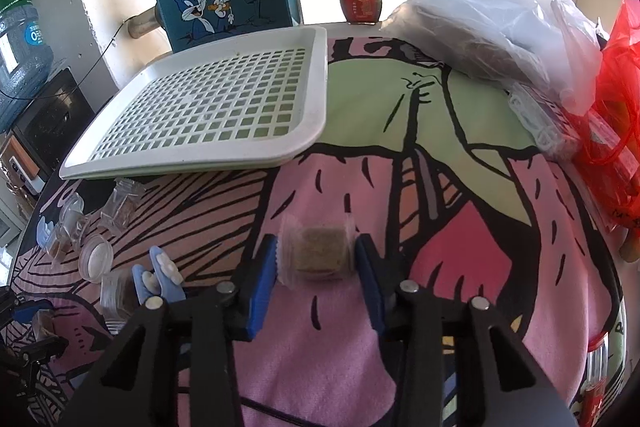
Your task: Organize objects
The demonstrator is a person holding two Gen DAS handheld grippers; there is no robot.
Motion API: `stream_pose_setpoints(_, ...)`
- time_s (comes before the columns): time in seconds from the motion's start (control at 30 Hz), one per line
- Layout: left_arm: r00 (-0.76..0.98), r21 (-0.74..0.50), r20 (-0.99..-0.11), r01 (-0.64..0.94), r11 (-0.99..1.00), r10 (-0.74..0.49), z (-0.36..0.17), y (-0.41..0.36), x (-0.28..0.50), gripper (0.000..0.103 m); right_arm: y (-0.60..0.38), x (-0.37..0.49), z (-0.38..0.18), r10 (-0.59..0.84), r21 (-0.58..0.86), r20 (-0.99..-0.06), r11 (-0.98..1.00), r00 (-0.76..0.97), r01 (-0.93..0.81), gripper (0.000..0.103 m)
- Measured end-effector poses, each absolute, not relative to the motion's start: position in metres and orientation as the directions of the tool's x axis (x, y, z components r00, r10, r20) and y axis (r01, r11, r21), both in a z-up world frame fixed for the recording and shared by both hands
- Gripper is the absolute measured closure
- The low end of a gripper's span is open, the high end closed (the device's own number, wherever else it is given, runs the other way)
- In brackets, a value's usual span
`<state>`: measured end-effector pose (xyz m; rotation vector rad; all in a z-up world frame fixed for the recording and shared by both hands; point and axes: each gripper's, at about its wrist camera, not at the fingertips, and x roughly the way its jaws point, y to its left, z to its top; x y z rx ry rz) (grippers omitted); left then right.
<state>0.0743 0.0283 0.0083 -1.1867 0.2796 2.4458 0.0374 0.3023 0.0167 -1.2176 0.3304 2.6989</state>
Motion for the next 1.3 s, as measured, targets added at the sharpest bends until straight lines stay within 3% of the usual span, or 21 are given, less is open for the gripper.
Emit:
stream_pose_setpoints(0.13, -0.572, -0.006, -0.774, -0.423, -0.906, 0.272, 0.014, 0.024, 0.075, 0.073, 0.305, 0.045, 0.021, 0.026, 0.178, -0.734, -0.957, -0.678, -0.23, 0.073)
stream_pose_setpoints(0.3, -0.622, -0.024, -0.736, -0.37, -0.929, 0.267, 0.037, 0.015, 0.067, 0.073, 0.283, 0.062, 0.053, 0.028, 0.14, -0.642, -0.978, -0.767, -0.153, 0.073)
stream_pose_setpoints(0.43, -0.688, -0.051, -0.672, -0.325, -0.944, 0.273, 0.055, 0.014, 0.057, 0.073, 0.252, 0.073, 0.079, -0.021, 0.117, -0.546, -0.992, -0.837, -0.052, 0.073)
stream_pose_setpoints(0.63, -0.781, -0.034, -0.575, -0.275, -0.961, 0.244, 0.065, 0.022, 0.043, 0.073, 0.204, 0.077, 0.088, -0.099, 0.096, -0.477, -0.994, -0.873, 0.059, 0.073)
stream_pose_setpoints(0.9, -0.836, 0.017, -0.525, -0.199, -0.98, 0.161, 0.053, 0.016, 0.035, 0.073, 0.178, 0.066, 0.058, -0.13, 0.071, -0.55, -0.991, -0.825, 0.109, 0.073)
stream_pose_setpoints(1.3, -0.859, 0.032, -0.49, -0.191, -0.981, 0.151, 0.053, 0.018, 0.044, 0.073, 0.18, 0.067, 0.052, -0.117, 0.059, -0.553, -0.993, -0.825, 0.101, 0.073)
